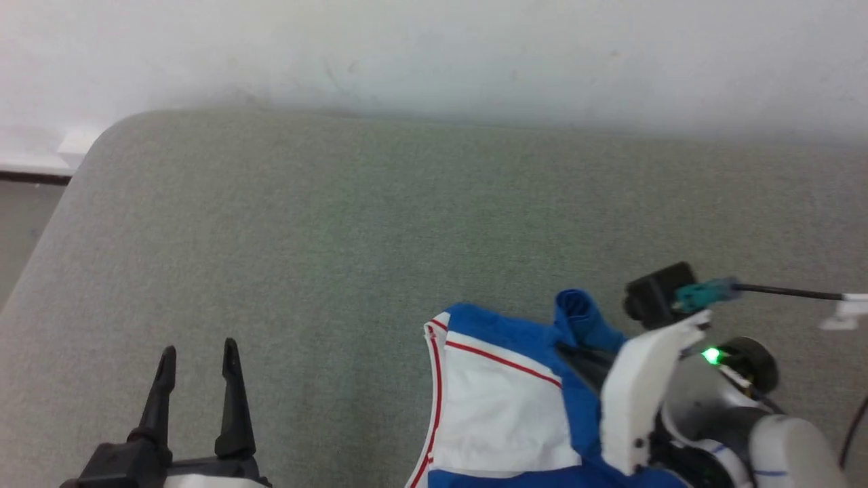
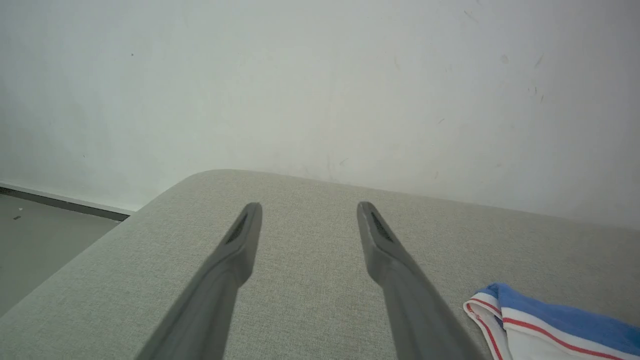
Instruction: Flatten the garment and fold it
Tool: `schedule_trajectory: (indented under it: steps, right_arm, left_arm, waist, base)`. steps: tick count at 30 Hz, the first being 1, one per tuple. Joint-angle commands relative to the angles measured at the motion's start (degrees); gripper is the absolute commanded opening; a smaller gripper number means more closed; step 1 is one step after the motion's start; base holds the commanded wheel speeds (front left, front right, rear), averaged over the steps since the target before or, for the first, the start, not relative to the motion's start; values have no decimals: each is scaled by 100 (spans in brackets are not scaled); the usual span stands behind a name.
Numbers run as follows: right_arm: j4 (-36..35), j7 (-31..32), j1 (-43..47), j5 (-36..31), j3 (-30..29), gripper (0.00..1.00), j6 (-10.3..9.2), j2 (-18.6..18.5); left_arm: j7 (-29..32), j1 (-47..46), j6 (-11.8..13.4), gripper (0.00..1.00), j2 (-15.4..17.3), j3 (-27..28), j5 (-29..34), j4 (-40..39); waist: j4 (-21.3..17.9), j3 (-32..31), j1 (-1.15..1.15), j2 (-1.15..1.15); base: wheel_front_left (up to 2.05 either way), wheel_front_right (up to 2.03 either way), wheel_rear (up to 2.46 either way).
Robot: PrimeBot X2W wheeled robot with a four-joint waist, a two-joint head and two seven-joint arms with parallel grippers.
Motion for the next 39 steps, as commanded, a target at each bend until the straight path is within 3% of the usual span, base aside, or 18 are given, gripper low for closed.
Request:
schedule_trajectory:
  steps: [1,10,16,17,18,19,20,24,28,33,39]
  right_arm:
    - [98,-68,-131,-74,86,0,-5,18]
    - [1667,-708,-808,-449,924,0,-5,20]
    - [2597,-1016,-1019,-656,1130,0,-5,21]
    - [2702,-1068,-1049,-667,1128,11,-5,21]
    - [2791,-1113,-1078,-666,1126,33,-5,21]
    - [2854,-1167,-1111,-652,1125,94,-5,21]
    - [2894,-1220,-1146,-623,1132,100,-5,21]
    - [2820,-1242,-1263,-345,1277,100,-5,21]
    - [2276,-1192,-1236,-106,1116,100,-5,21]
    - [1061,-1213,-692,-542,140,100,-5,-125]
    - [-249,-1350,682,-835,-1323,100,-5,-172]
  left_arm:
    - [-26,-99,-37,100,-47,-11,-26,22]
    - [-26,-456,-196,100,-299,-188,59,210]
    - [-27,-712,-327,100,-498,-377,124,416]
    - [-27,-742,-338,100,-521,-395,133,446]
    - [-27,-764,-346,100,-538,-405,139,473]
    - [-27,-777,-353,100,-549,-410,143,497]
    - [-27,-780,-358,100,-555,-410,143,520]
    - [-27,-687,-349,100,-515,-363,122,574]
    - [-6,-569,-304,100,-454,-309,101,531]
    - [43,-471,-255,100,-395,-286,98,404]
    - [76,-423,-219,100,-356,-308,125,269]
  waist:
    - [163,170,0,0]
    - [490,468,0,0]
    - [702,547,0,0]
    - [717,546,0,0]
    - [724,541,0,0]
    - [722,533,0,0]
    - [709,516,0,0]
    - [545,382,0,0]
    - [337,228,0,0]
    - [135,159,0,0]
    - [4,271,0,0]
  base:
    - [0,0,0]
    - [0,0,0]
    - [0,0,0]
    - [0,0,0]
    - [0,0,0]
    - [0,0,0]
    - [0,0,0]
    - [0,0,0]
    - [0,0,0]
    - [0,0,0]
    - [0,0,0]
